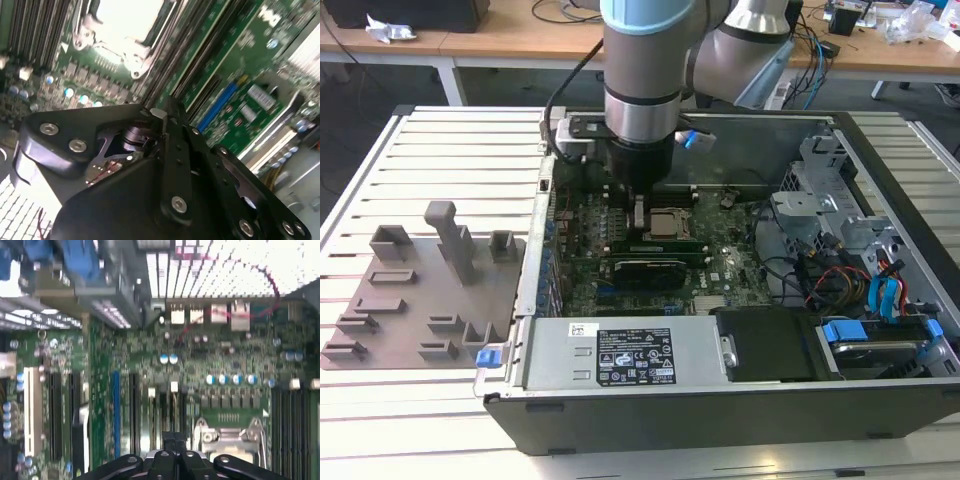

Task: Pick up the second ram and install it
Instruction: 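Press down the second ram until it locks into place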

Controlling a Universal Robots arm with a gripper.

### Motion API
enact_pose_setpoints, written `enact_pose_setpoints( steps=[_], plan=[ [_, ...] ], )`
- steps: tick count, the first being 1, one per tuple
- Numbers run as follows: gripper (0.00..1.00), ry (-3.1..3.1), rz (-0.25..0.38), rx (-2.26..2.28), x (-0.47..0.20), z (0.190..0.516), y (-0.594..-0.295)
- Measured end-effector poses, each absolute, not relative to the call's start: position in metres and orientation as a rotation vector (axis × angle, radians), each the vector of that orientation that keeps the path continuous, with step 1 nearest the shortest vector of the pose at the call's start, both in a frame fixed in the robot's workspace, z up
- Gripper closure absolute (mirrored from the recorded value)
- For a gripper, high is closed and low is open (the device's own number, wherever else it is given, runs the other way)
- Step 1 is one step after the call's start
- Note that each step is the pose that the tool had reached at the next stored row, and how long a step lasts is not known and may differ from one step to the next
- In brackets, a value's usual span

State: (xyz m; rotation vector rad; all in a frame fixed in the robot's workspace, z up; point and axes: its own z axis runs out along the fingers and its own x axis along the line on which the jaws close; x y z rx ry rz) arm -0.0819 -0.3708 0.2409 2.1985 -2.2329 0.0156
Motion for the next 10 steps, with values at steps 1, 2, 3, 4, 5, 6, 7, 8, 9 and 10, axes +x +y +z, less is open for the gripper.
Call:
enact_pose_setpoints(
  steps=[1, 2, 3, 4, 5, 6, 7, 8, 9, 10],
  plan=[
    [0.9, -2.234, 0.013, 2.2, -0.086, 0.24, -0.371],
    [0.9, -2.235, 0.011, 2.201, -0.089, 0.24, -0.371],
    [0.9, -2.239, 0.005, 2.204, -0.093, 0.238, -0.371],
    [0.9, -2.241, -0.001, 2.207, -0.094, 0.235, -0.371],
    [0.9, -2.241, -0.002, 2.207, -0.095, 0.233, -0.371],
    [0.9, -2.242, -0.003, 2.208, -0.095, 0.231, -0.371],
    [0.9, -2.242, -0.004, 2.208, -0.096, 0.23, -0.371],
    [0.9, -2.242, -0.004, 2.208, -0.096, 0.229, -0.371],
    [0.9, -2.243, -0.004, 2.208, -0.096, 0.229, -0.371],
    [0.9, -2.242, -0.004, 2.208, -0.096, 0.229, -0.371]
  ],
)
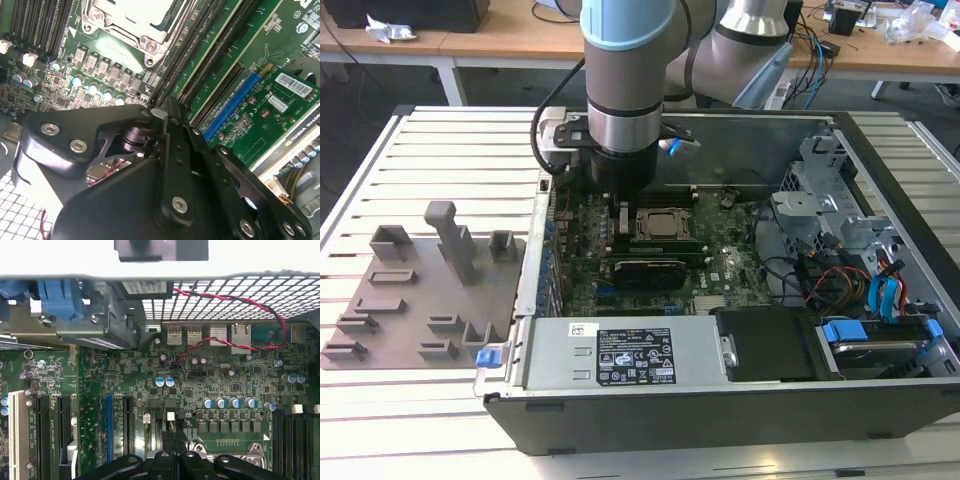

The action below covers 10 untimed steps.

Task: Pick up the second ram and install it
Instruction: 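Press down the second ram until it locks into place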

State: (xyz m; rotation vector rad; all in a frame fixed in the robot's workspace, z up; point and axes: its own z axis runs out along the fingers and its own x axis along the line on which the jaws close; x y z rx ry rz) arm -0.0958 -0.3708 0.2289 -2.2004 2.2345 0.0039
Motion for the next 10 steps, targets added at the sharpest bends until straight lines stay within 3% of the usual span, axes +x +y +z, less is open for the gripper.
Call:
enact_pose_setpoints(
  steps=[5, 10],
  plan=[
    [0.9, 2.234, 0.004, -2.2, -0.095, 0.24, -0.371],
    [0.9, 2.234, 0.061, -2.2, -0.072, 0.241, -0.371]
  ],
)
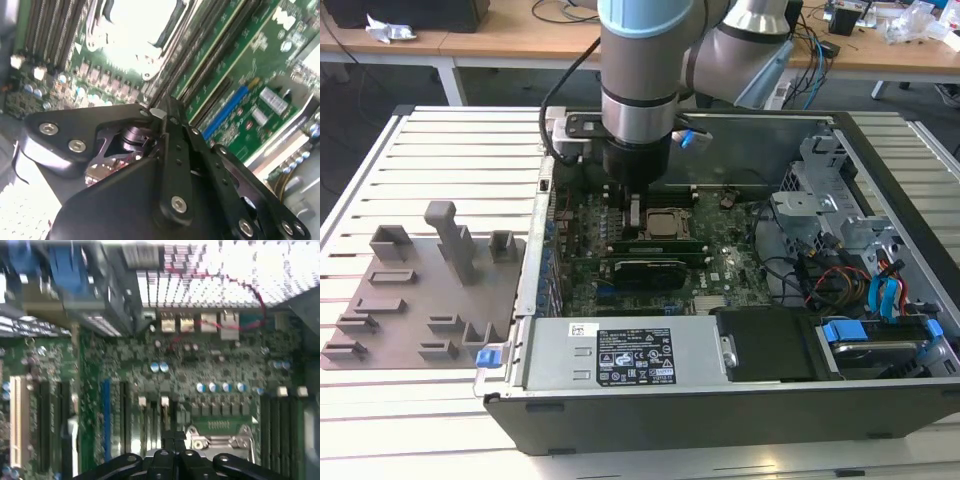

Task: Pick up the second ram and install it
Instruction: 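Press down the second ram until it locks into place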

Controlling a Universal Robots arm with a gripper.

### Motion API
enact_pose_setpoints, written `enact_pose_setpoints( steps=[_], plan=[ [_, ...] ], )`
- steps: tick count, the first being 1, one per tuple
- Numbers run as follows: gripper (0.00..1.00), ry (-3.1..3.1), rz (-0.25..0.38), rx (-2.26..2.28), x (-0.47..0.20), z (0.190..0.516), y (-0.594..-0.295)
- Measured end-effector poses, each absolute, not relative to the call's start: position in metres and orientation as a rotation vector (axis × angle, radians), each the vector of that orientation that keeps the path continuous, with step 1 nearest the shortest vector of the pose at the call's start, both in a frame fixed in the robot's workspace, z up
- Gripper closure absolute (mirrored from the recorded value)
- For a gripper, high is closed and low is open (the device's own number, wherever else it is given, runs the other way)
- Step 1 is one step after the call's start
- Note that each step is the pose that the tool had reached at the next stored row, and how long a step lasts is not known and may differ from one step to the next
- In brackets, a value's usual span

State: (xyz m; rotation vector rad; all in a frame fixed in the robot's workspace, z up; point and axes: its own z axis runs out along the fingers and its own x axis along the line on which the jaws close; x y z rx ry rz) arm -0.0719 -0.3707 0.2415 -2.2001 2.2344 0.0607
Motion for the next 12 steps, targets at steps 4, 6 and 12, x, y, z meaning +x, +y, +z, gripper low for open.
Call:
enact_pose_setpoints(
  steps=[4, 6, 12],
  plan=[
    [0.9, 2.265, 0.119, -2.228, -0.025, 0.241, -0.371],
    [0.9, 2.275, 0.11, -2.237, -0.019, 0.251, -0.369],
    [0.9, 2.276, 0.108, -2.237, -0.019, 0.272, -0.369]
  ],
)
